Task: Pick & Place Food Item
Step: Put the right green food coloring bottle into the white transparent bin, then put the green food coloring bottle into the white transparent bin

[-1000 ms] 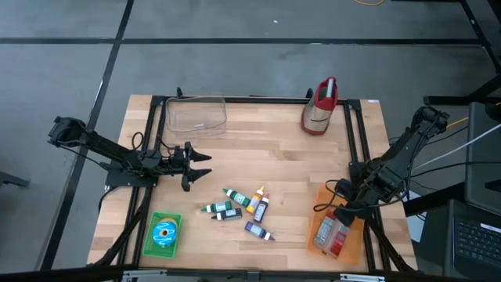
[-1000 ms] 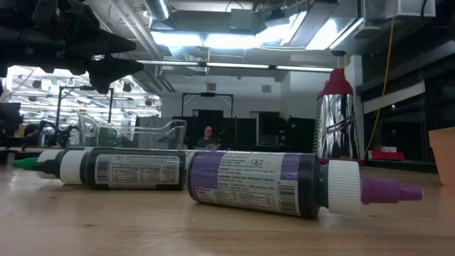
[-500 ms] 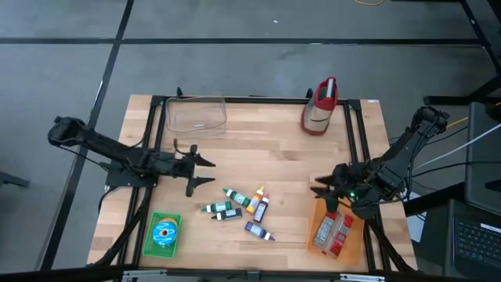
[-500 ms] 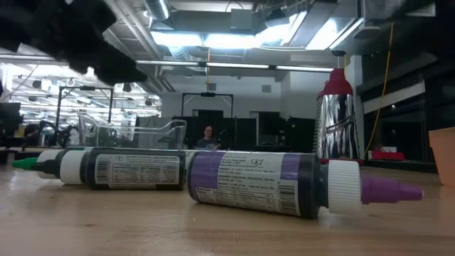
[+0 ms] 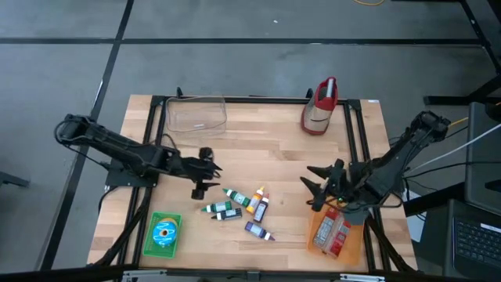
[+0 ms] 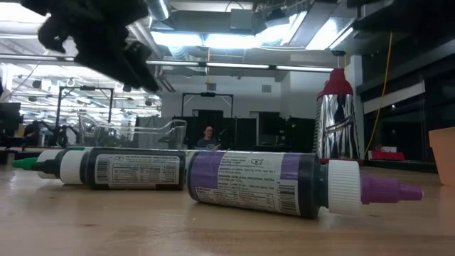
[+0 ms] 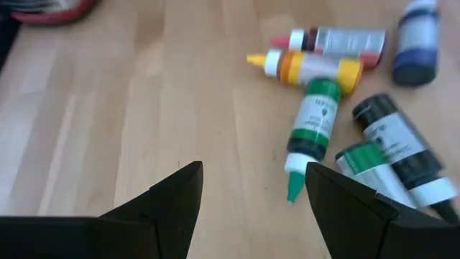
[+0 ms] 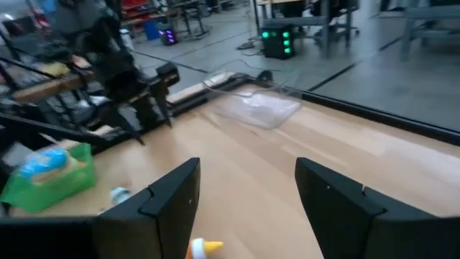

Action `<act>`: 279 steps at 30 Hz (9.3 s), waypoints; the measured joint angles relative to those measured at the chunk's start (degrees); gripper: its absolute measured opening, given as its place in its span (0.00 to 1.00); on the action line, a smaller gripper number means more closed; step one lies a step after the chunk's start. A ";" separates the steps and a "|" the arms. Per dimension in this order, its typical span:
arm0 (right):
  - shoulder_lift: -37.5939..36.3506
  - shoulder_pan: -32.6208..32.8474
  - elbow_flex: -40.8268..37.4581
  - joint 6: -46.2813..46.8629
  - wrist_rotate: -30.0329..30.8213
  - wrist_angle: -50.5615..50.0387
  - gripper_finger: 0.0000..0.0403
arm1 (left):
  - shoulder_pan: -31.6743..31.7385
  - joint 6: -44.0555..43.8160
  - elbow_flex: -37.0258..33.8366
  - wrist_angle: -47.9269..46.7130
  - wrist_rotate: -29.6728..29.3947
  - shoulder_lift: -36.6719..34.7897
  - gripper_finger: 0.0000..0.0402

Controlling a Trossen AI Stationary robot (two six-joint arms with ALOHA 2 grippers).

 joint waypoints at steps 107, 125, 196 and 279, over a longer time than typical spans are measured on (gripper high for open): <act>17.07 -5.13 -0.03 11.28 -0.08 5.11 0.57 | 17.34 -2.13 41.91 -75.60 -27.17 6.41 0.27; 17.07 -5.13 -0.04 10.19 0.79 5.45 0.57 | 44.88 14.72 41.51 -75.57 -22.50 19.60 0.27; 17.07 -5.13 -0.04 10.01 -1.39 6.07 0.57 | 47.21 23.72 49.46 -71.23 -26.00 40.80 0.41; 17.10 -5.13 -0.04 10.19 -3.95 7.38 0.57 | -23.49 -48.73 -8.10 19.71 -14.00 23.73 0.34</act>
